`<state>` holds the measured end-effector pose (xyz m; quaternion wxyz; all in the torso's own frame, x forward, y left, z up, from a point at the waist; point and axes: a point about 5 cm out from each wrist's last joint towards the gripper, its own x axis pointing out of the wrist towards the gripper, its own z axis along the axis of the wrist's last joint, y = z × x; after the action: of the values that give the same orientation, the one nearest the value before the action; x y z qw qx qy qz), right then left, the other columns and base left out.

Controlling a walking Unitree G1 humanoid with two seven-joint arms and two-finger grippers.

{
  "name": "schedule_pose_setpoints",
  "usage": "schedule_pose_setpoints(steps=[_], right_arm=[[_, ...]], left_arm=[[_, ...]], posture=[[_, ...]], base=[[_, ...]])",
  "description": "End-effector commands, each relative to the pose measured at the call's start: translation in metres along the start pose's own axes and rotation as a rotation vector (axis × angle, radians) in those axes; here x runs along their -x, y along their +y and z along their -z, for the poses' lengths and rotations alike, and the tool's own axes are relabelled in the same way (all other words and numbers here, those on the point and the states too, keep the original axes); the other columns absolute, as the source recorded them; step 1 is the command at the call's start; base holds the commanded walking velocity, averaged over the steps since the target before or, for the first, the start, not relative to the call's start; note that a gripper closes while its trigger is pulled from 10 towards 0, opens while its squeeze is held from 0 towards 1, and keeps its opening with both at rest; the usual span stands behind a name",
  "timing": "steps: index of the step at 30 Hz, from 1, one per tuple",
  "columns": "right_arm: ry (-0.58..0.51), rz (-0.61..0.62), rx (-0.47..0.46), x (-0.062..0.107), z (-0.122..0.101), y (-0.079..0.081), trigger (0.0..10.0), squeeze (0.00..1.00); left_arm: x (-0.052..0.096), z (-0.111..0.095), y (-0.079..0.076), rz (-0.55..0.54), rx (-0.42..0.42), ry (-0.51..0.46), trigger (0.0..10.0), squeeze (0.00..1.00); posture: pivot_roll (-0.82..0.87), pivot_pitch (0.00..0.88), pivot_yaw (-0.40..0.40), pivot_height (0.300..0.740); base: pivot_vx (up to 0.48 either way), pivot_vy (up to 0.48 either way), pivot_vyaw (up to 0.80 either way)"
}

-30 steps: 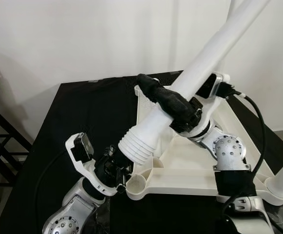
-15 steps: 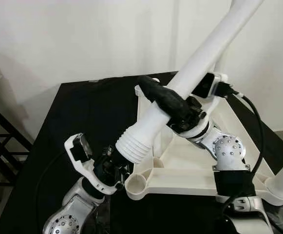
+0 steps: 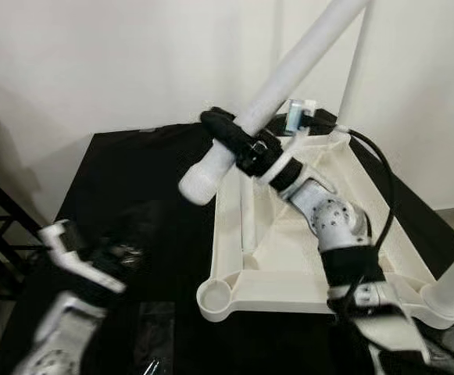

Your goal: Building children table

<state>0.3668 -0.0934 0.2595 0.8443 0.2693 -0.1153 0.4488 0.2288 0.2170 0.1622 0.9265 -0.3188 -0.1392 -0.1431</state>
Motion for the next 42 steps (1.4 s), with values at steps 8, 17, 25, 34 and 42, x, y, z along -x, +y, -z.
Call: schedule_pose_setpoints(steps=[8,17,25,34,42], right_arm=[[0.228,-0.367,0.237,0.02,0.022,0.034,10.0,0.0],[0.494,-0.731,0.19,0.045,0.026,0.05,10.0,0.0],[0.607,-0.856,0.17,0.046,0.019,0.046,10.0,0.0],[0.74,-0.946,0.074,0.05,0.012,0.043,10.0,0.0],[0.76,-0.93,0.006,0.05,0.025,0.04,10.0,0.0]], left_arm=[[0.014,0.012,-0.004,-0.175,-0.301,0.135,10.0,0.38],[0.02,0.009,-0.022,-0.161,-0.518,0.18,10.0,0.0],[0.026,-0.004,-0.02,-0.225,-0.582,0.148,10.0,0.0],[0.034,0.003,-0.039,-0.138,-0.625,0.206,10.0,0.0],[0.041,0.004,-0.047,-0.095,-0.617,0.228,10.0,0.0]], posture=[[0.0,0.077,0.038,0.74],[0.01,0.181,0.031,0.74],[0.02,0.242,0.029,0.74],[0.04,0.297,0.029,0.74],[0.05,0.309,0.035,0.74]], base=[[0.0,0.0,0.1],[0.0,0.0,0.8],[0.0,0.0,0.2],[0.0,0.0,0.0],[0.0,0.0,0.0]])
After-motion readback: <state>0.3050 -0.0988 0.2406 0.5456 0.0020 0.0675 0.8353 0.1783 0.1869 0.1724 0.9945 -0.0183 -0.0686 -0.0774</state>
